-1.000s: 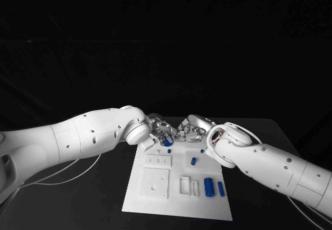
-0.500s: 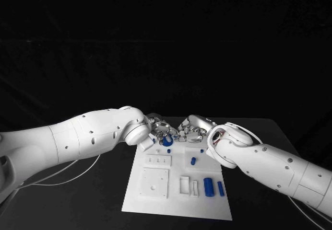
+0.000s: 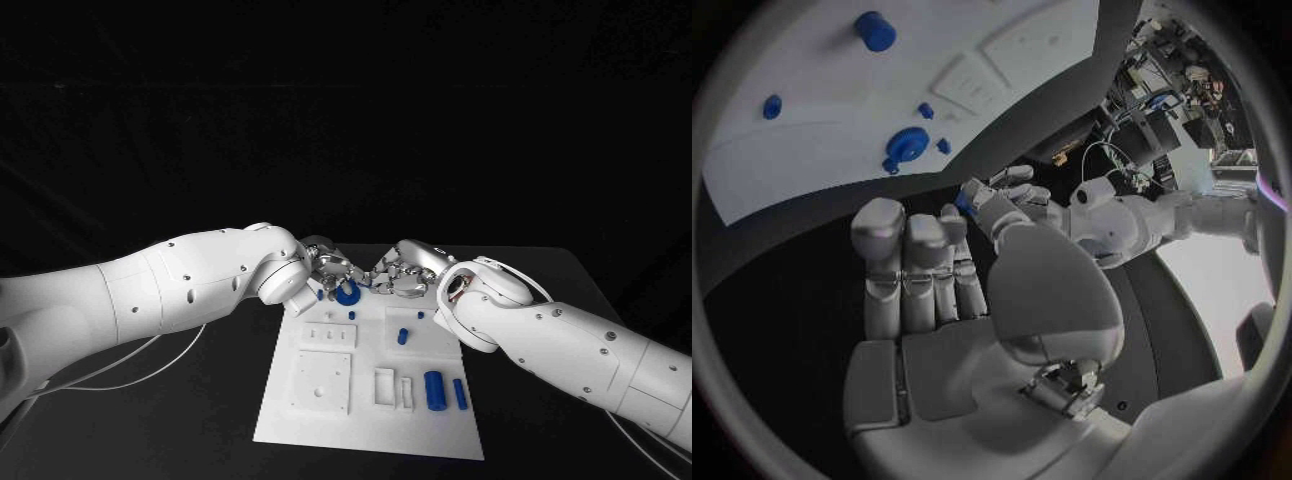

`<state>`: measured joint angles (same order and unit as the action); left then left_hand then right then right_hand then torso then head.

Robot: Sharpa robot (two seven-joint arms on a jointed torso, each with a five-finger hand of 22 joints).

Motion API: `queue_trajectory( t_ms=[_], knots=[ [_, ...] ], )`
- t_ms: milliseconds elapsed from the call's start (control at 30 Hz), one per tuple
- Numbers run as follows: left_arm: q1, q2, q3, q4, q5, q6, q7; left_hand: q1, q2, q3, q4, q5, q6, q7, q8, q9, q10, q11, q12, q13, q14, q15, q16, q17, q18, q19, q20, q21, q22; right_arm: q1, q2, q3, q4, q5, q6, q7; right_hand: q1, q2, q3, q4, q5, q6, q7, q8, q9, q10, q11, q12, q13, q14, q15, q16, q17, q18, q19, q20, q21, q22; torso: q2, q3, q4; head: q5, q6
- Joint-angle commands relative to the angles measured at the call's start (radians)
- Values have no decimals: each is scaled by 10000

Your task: Assemble the parts on the task board

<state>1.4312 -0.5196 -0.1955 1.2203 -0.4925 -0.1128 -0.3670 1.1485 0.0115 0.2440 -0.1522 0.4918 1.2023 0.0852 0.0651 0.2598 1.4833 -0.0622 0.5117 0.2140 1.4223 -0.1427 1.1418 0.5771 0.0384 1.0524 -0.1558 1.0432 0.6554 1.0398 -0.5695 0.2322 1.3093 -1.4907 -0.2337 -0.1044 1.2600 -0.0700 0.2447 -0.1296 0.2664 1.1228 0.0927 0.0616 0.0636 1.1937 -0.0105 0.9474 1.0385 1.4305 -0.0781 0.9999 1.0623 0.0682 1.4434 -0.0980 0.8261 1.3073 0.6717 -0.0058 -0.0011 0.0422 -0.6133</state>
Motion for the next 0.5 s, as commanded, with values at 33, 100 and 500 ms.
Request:
queue_trajectory(
  t_ms=[33, 100, 500],
  knots=[
    [-8, 1, 7, 26, -80, -187, 119, -38, -55, -9, 73, -32, 1656, -1158, 23, 3130, 334, -269, 72, 25, -45, -13, 65, -12, -89, -6, -69, 54, 12, -17, -21, 1, 32, -12, -190, 154, 35, -38, -39, -11, -24, -63, 2, 1, -6, -64, 22, -23, -22, 1, 50, -30, -9, 77, 26, 70, -56, 982, 5, -8, 3, -14, -3],
    [-15, -1, 7, 26, -82, -198, 121, -64, -21, -13, 115, -35, 1712, -1183, 26, 3251, 323, -275, 169, 79, -42, -14, 132, -4, -90, -5, -67, 56, 18, -22, -29, 1, 32, -12, -209, 159, 38, -37, -38, -11, -23, -61, 2, 1, -5, -64, 21, -22, -22, 1, 50, -30, -9, 78, 26, 70, -57, 982, 8, -10, 6, -10, -3],
    [-41, 8, 6, 11, -17, -256, 156, -199, 155, -14, 239, -211, 1797, -1238, 26, 3804, 327, -294, 376, 218, -41, -24, 409, 142, -92, 2, -72, 81, 65, -88, 42, 0, -59, -19, -120, 170, 34, -62, -18, -14, 7, -36, -3, 0, -6, -54, 19, 1, -25, 3, 48, -21, -5, 78, 38, 71, -47, 989, 10, -5, 22, -27, -30]
  ],
)
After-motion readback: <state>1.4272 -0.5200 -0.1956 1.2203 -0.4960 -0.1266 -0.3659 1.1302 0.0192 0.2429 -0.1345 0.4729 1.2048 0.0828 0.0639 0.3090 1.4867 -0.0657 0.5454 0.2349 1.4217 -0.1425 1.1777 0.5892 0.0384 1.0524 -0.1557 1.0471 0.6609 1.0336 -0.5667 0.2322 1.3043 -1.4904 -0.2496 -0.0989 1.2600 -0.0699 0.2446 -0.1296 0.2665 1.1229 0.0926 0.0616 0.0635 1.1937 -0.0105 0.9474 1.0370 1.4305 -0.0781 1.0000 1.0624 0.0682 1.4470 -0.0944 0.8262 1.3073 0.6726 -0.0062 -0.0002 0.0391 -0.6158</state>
